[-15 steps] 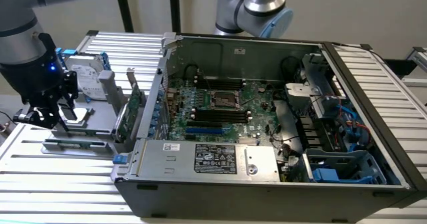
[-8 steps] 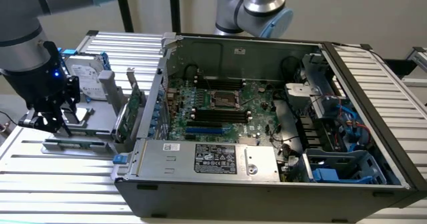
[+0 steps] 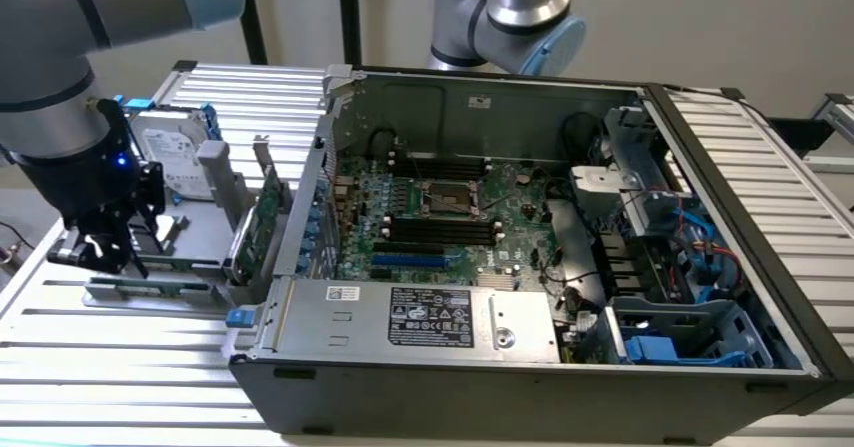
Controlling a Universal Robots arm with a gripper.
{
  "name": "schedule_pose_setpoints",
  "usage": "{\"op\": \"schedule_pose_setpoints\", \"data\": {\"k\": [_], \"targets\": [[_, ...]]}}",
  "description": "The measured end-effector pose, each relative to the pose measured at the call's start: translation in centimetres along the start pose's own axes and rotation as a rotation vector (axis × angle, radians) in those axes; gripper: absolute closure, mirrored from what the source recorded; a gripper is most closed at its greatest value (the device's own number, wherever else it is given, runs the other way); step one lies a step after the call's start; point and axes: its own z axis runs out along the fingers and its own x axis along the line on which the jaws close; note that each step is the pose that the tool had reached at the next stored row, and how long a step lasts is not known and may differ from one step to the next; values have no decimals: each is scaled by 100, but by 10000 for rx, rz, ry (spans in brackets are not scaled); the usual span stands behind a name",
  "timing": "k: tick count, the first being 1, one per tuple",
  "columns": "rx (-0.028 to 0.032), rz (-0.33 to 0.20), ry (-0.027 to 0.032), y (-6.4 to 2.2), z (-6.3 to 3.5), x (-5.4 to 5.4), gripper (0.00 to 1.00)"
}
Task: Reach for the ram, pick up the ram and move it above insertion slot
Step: 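Pick up the ram and move it above insertion slot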
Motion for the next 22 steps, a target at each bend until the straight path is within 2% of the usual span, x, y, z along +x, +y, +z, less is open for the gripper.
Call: {"op": "schedule_pose_setpoints", "data": {"k": [14, 22], "targets": [[3, -246, 8, -9, 255, -4, 62], [3, -474, -10, -9, 373, 0, 62]]}}
